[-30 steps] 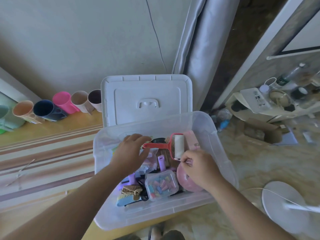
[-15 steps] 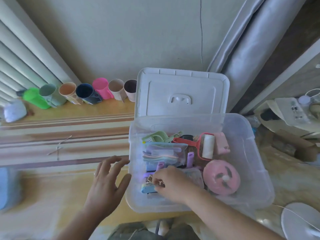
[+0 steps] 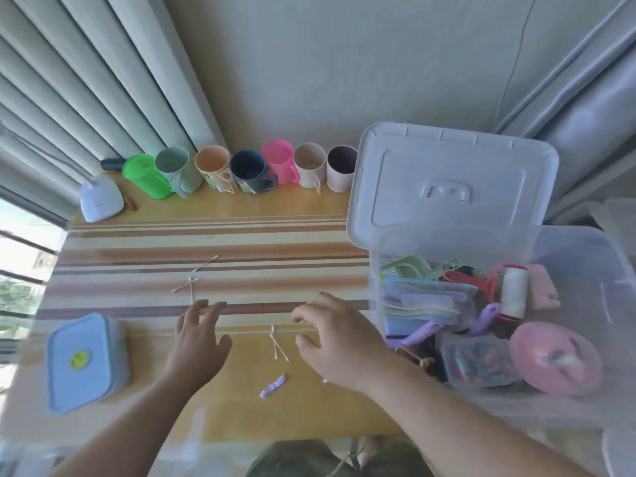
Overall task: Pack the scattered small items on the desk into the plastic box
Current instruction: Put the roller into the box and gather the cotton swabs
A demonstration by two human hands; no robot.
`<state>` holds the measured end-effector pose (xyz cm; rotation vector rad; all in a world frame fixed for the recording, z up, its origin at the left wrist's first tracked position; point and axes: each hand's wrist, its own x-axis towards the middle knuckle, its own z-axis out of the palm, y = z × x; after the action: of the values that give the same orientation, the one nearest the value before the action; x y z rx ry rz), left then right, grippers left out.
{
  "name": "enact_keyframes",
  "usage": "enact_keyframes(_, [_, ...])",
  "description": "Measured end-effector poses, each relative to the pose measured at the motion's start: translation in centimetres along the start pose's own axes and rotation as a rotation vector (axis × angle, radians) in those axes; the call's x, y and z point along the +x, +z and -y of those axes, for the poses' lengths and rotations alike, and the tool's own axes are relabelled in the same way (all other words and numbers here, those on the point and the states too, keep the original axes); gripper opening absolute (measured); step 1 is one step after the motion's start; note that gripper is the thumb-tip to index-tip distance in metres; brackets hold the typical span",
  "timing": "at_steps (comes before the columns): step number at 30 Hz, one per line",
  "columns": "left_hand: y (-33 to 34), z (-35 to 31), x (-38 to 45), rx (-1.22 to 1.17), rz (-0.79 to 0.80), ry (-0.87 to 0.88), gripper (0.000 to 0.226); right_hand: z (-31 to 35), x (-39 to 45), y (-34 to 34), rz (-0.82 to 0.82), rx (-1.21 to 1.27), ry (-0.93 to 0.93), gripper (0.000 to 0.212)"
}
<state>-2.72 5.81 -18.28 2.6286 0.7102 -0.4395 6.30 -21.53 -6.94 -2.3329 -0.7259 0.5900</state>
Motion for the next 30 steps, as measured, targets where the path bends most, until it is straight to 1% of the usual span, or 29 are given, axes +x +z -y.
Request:
enact_keyframes(2, [-0.9, 2.4, 1.7, 0.051, 0.041, -0.010, 0.069, 0.2, 2.1, 3.8, 0.100, -0.025, 0.138, 0.034])
enact_keyframes(5, [-2.1, 5.5, 5.2, 0.110, 0.049, -0.016, 0.068, -1.2, 4.5, 9.3, 0.171, -0.106, 0.351, 0.045])
enact_keyframes(7, [-2.7, 7.0, 8.0, 0.091, 0.041, -0.051, 0.067, -2.1, 5.6, 12.5, 0.208, -0.180, 0.468, 0.051])
enact_keyframes(9, [-3.1, 7.8, 10.8, 0.033, 0.043, -0.125, 0.066, -2.1, 6.4, 15.3, 0.234, -0.225, 0.537, 0.053])
enact_keyframes(11, [-3.1, 8.1, 13.3, 0.008, 0.062, -0.180, 0.062, -1.6, 6.9, 17.6, 0.230, -0.280, 0.534, 0.048])
enact_keyframes(15, [-2.3, 8.3, 16.0, 0.099, 0.076, -0.185, 0.059, -1.1, 7.2, 19.9, 0.166, -0.357, 0.449, 0.032])
enact_keyframes(17, [-2.3, 8.3, 16.6, 0.117, 0.066, -0.180, 0.054, -1.6, 7.4, 19.9, 0.207, -0.385, 0.421, 0.031])
enact_keyframes(19, [-2.5, 8.4, 16.6, 0.108, 0.101, -0.142, 0.044, -1.9, 7.4, 19.9, 0.247, -0.427, 0.387, 0.029])
enact_keyframes(21, [-2.9, 8.2, 16.1, 0.108, 0.127, -0.097, 0.032, -2.1, 7.6, 20.1, 0.290, -0.433, 0.382, 0.030])
enact_keyframes(22, [-3.1, 8.2, 15.9, 0.120, 0.131, -0.078, 0.023, -2.4, 7.7, 20.5, 0.308, -0.445, 0.378, 0.030])
enact_keyframes(23, [-3.2, 8.3, 15.6, 0.145, 0.133, -0.058, 0.014, -2.3, 7.9, 20.6, 0.313, -0.438, 0.386, 0.034])
enact_keyframes(24, [-3.2, 8.3, 15.4, 0.180, 0.137, -0.034, 0.009, -2.0, 8.0, 20.5, 0.331, -0.456, 0.384, 0.042])
enact_keyframes(25, [-3.1, 8.4, 15.2, 0.207, 0.142, -0.014, 0.009, -1.8, 8.2, 20.4, 0.300, -0.475, 0.372, 0.048])
enact_keyframes(26, [-3.1, 8.4, 15.1, 0.224, 0.148, -0.006, 0.011, -1.6, 8.3, 20.3, 0.272, -0.473, 0.353, 0.044])
enact_keyframes(28, [-3.0, 8.4, 15.1, 0.290, 0.141, 0.011, 0.016, -1.5, 8.0, 20.3, 0.190, -0.446, 0.360, 0.014])
enact_keyframes(29, [-3.0, 8.3, 15.1, 0.360, 0.131, 0.031, 0.019, -1.6, 7.9, 20.2, 0.138, -0.402, 0.392, 0.007])
enact_keyframes(30, [-2.9, 8.2, 15.1, 0.445, 0.130, 0.064, 0.020, -1.8, 7.8, 20.0, 0.090, -0.359, 0.420, 0.008])
